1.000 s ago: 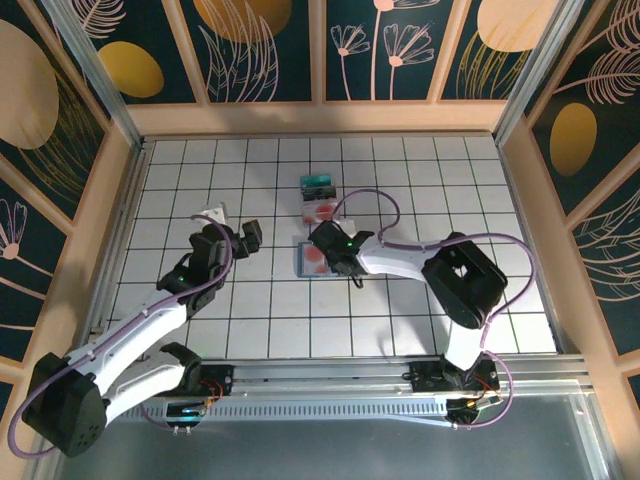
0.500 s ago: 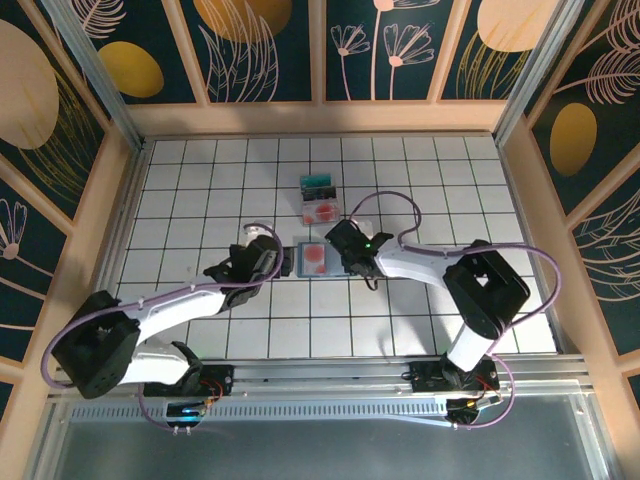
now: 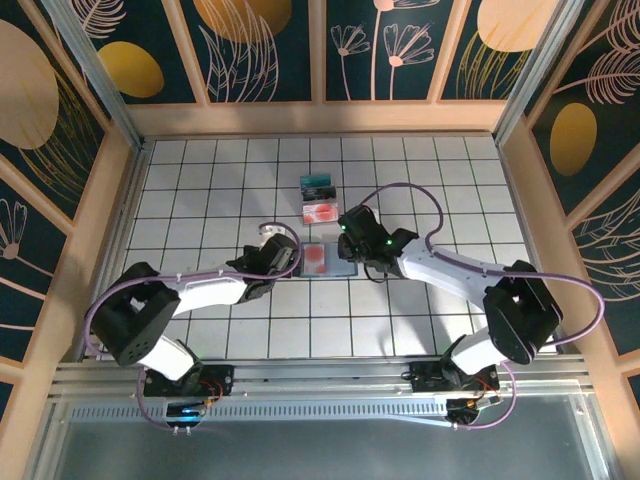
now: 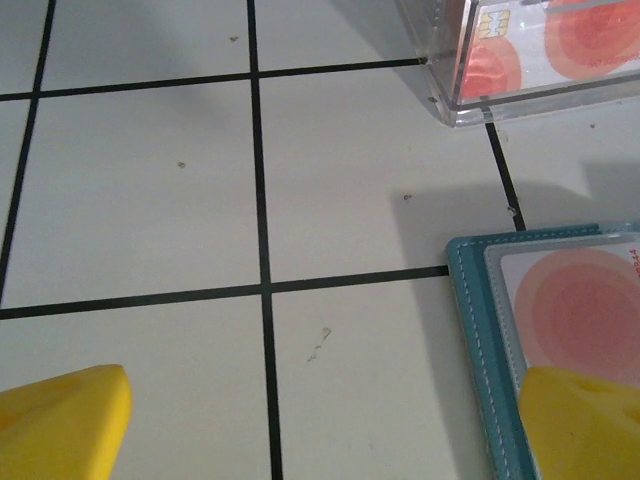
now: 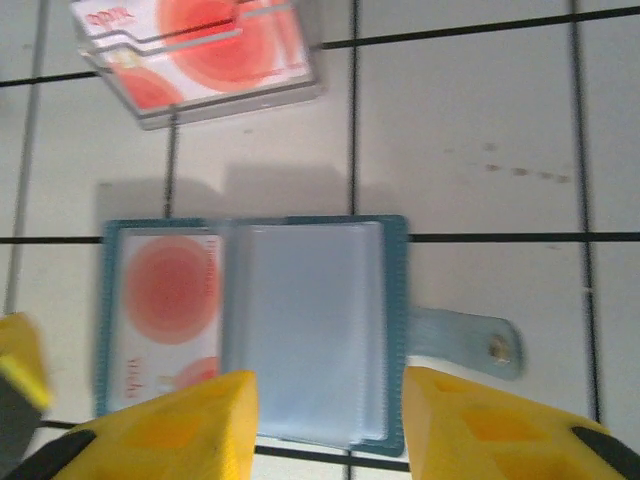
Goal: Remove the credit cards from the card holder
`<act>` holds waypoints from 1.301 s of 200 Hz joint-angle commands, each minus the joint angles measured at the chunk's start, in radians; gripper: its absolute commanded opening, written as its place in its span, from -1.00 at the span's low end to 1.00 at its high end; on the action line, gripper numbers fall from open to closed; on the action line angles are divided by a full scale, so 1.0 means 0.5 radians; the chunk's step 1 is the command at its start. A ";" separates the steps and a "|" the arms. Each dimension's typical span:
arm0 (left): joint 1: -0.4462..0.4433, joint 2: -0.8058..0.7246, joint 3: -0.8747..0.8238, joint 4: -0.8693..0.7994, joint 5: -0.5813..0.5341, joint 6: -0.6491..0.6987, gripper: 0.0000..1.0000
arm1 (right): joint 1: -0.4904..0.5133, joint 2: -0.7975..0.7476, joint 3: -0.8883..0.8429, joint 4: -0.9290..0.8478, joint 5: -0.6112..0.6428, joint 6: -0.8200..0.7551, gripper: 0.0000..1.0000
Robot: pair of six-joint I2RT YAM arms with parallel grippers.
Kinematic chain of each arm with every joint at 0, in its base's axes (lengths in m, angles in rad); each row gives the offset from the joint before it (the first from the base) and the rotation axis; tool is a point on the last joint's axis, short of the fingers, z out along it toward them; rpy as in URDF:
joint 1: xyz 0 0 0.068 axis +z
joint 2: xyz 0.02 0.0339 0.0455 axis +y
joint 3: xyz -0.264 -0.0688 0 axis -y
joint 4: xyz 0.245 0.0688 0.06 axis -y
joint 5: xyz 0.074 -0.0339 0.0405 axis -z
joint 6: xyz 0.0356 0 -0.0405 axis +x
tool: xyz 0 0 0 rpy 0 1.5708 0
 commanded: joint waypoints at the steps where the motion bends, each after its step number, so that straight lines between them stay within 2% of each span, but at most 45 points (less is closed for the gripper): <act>1: -0.010 0.089 0.076 0.049 -0.039 -0.130 0.98 | -0.020 0.081 0.061 0.171 -0.265 0.014 -0.29; 18: -0.008 0.146 0.104 0.004 -0.078 -0.197 0.98 | -0.024 0.188 0.132 0.168 -0.344 0.021 -0.40; 120: 0.014 0.292 0.155 -0.140 -0.130 -0.270 0.98 | -0.064 0.502 0.175 0.384 -0.583 0.092 -0.37; 144: 0.013 0.303 0.155 -0.136 -0.107 -0.265 0.98 | -0.070 0.565 0.197 0.429 -0.651 0.091 -0.45; 260: 0.013 0.387 0.159 -0.210 -0.076 -0.261 0.98 | -0.119 0.738 0.189 0.399 -0.684 0.185 -0.45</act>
